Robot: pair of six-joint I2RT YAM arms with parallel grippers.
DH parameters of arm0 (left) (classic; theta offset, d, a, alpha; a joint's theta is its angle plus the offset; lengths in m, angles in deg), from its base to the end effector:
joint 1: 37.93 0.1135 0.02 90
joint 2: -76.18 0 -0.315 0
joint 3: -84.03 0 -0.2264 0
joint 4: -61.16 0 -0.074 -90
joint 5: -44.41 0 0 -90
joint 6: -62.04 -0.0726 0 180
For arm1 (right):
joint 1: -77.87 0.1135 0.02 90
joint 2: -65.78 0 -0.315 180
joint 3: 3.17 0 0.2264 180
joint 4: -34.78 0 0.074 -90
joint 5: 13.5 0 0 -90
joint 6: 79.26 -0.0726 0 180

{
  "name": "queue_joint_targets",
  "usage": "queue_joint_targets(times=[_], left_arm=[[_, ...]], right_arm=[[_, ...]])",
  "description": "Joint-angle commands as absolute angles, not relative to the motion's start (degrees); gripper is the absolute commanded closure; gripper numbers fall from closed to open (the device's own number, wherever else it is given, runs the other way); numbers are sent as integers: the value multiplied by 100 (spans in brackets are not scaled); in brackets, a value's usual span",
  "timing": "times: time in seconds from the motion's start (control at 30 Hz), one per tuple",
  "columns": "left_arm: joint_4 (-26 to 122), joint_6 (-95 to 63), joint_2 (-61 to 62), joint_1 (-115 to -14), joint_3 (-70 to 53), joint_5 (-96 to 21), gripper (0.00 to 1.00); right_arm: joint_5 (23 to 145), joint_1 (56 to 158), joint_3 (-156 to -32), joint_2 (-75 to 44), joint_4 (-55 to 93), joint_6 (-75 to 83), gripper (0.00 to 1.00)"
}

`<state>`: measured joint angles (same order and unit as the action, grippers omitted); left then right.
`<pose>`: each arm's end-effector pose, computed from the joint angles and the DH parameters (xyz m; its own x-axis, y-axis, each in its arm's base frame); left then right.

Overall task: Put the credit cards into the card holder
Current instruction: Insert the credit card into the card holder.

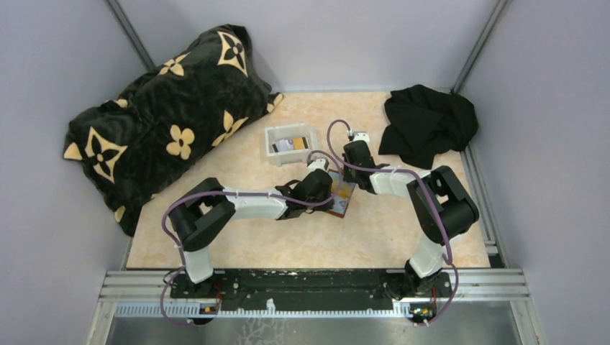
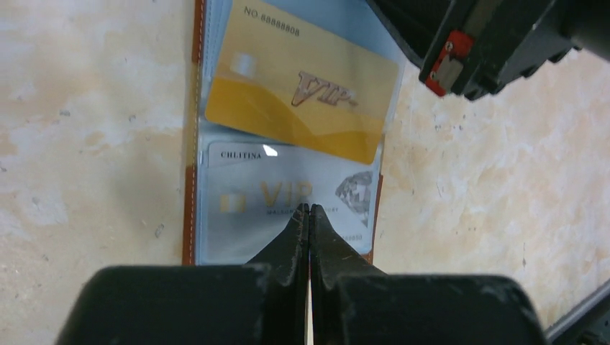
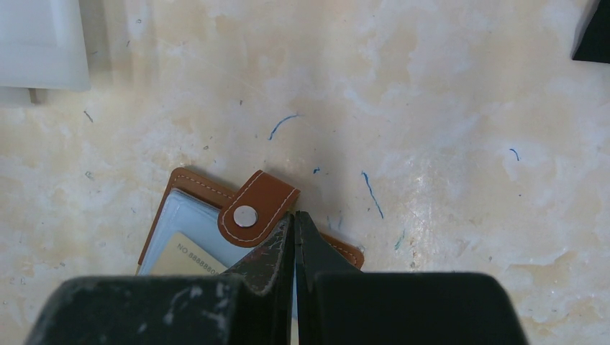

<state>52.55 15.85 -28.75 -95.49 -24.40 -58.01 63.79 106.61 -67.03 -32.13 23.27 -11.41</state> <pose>0.2267 -0.3275 0.1965 -0.7701 -0.0488 -0.6361 0.2845 0.8661 -0.4109 0.3166 0.1554 0.1953 -0.7058 0.0324 -0.7077 -0.0733 0.9902 0.1185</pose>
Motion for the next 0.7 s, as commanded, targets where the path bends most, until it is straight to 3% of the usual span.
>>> queue_joint_targets(times=[0.0, 0.67], left_arm=[[4984, 1383, -3166, -9580, -2144, -6173, 100], [4521, 1302, -3615, -9602, -1470, -6689, 100]], right_arm=[[6599, 10679, -6460, -3555, 1585, -1176, 100], [6654, 10679, -6425, -3576, 1643, -1176, 100]])
